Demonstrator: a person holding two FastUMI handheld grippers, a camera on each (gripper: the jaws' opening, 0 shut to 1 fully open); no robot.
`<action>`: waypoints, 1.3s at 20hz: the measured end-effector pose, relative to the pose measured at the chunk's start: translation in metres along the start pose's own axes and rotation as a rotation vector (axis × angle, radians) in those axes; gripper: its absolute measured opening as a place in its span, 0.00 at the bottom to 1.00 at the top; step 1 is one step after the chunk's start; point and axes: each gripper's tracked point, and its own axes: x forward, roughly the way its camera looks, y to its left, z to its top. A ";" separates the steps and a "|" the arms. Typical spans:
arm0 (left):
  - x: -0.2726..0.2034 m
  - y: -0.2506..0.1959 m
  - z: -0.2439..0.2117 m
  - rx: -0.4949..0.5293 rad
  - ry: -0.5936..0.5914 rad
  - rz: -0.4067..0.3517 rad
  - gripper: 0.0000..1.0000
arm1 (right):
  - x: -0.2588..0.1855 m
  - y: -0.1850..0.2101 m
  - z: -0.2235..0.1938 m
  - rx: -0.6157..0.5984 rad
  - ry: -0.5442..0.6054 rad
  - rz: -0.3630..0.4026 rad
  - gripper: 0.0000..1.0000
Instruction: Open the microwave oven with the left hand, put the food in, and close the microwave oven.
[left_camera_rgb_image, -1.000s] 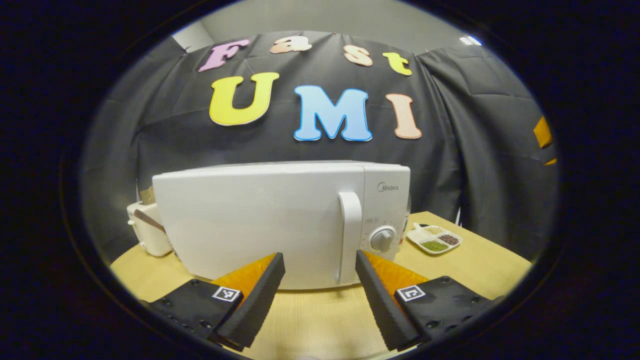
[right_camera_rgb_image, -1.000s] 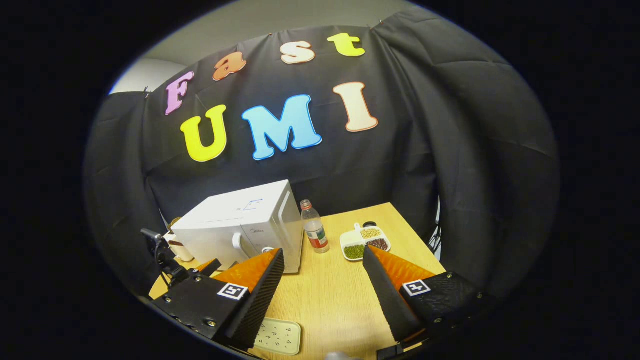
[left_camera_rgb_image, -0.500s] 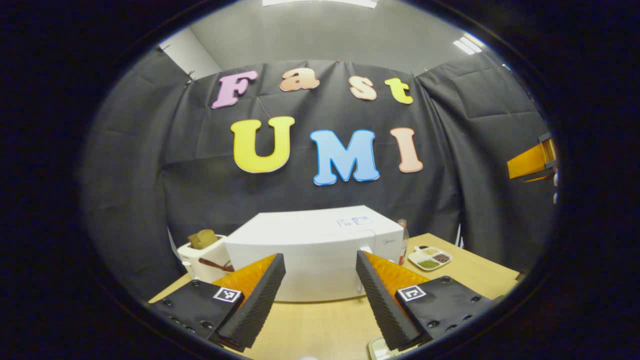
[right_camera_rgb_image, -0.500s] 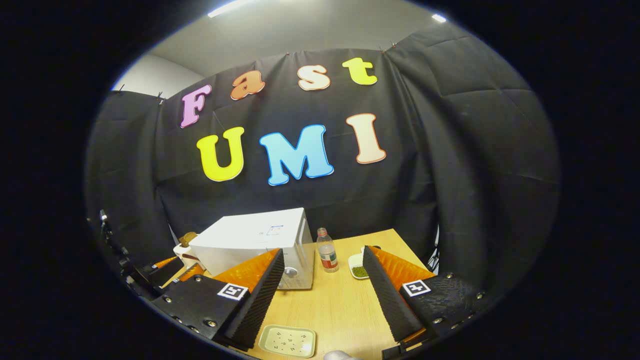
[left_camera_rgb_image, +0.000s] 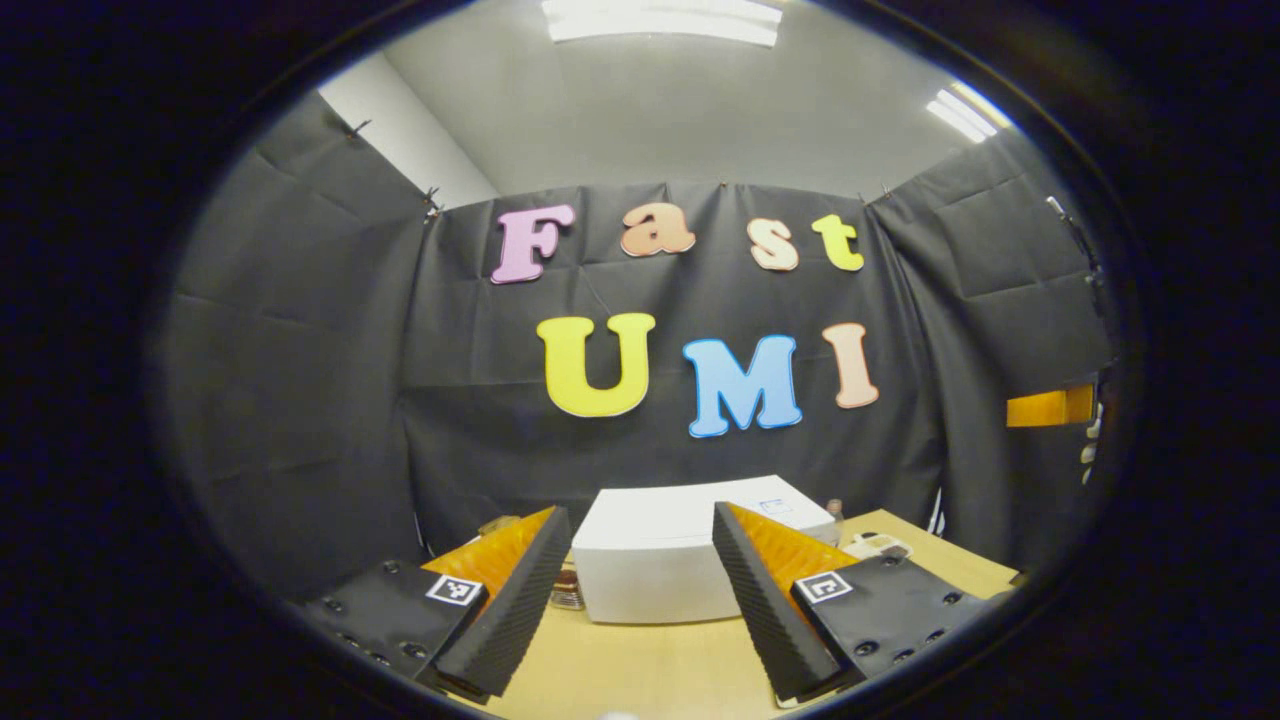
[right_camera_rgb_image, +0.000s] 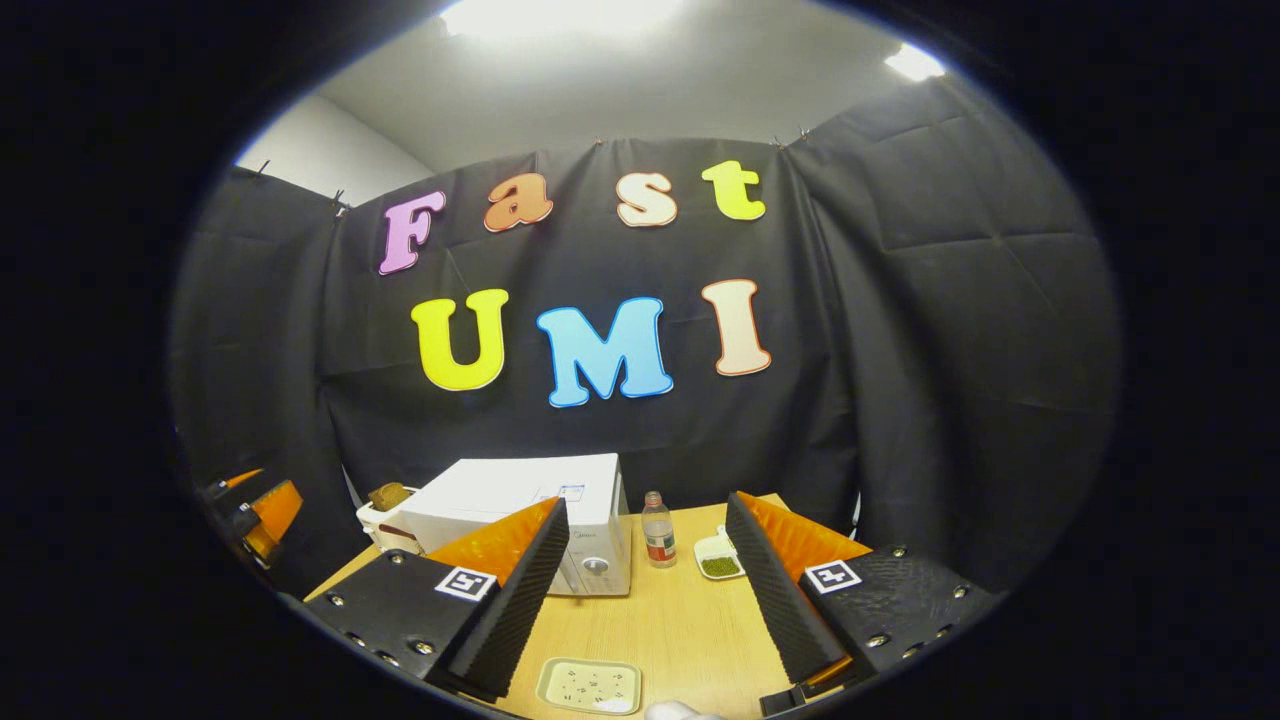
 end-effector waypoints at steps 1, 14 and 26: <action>-0.005 0.001 0.007 -0.005 -0.004 -0.003 0.97 | -0.002 0.003 0.001 -0.005 -0.002 -0.001 0.96; -0.026 0.006 0.026 -0.036 -0.023 -0.001 0.96 | -0.011 0.029 -0.001 -0.020 -0.001 0.020 0.96; -0.025 -0.003 0.028 -0.039 -0.018 -0.010 0.97 | -0.011 0.023 0.003 -0.024 -0.012 0.015 0.96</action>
